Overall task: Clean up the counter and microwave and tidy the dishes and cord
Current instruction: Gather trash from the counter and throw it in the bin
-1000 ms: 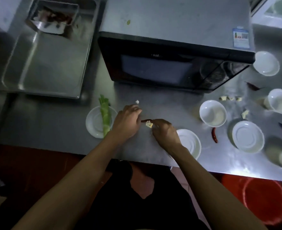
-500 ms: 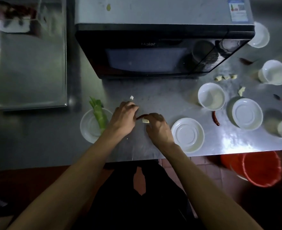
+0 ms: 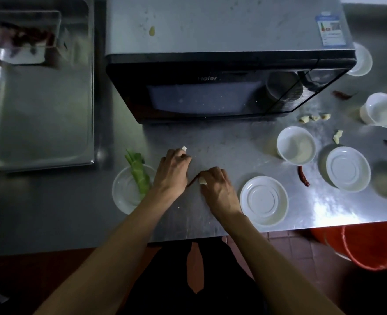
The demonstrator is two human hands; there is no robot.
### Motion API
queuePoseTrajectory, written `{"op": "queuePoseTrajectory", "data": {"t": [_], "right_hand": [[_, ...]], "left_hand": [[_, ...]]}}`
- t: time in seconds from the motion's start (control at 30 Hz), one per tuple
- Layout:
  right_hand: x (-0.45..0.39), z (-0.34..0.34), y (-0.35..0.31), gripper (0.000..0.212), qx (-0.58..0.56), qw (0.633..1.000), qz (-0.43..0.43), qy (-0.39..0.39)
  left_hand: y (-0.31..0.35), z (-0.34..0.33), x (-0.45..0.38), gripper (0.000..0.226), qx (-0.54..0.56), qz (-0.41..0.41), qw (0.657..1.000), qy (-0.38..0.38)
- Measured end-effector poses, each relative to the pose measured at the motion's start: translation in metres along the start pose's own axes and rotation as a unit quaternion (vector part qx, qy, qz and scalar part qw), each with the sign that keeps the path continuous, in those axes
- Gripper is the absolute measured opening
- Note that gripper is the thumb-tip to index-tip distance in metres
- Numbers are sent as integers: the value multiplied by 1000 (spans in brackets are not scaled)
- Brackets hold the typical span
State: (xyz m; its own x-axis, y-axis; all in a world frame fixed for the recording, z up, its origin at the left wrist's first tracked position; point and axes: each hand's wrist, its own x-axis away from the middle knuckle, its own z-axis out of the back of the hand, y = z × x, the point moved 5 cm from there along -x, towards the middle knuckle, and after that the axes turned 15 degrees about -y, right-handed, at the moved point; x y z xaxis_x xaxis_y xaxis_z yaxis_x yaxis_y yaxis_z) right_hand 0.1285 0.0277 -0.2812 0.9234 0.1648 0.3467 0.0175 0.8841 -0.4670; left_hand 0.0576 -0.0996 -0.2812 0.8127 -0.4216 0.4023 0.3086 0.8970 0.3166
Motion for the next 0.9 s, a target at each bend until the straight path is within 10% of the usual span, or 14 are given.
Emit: {"op": "queuePoseTrajectory", "data": {"t": [0.9], "right_hand": [[1,13,1,31,-57,997,-1,48]], "left_hand": [[-5,5,-2,31,55,-49,997,-6]]}}
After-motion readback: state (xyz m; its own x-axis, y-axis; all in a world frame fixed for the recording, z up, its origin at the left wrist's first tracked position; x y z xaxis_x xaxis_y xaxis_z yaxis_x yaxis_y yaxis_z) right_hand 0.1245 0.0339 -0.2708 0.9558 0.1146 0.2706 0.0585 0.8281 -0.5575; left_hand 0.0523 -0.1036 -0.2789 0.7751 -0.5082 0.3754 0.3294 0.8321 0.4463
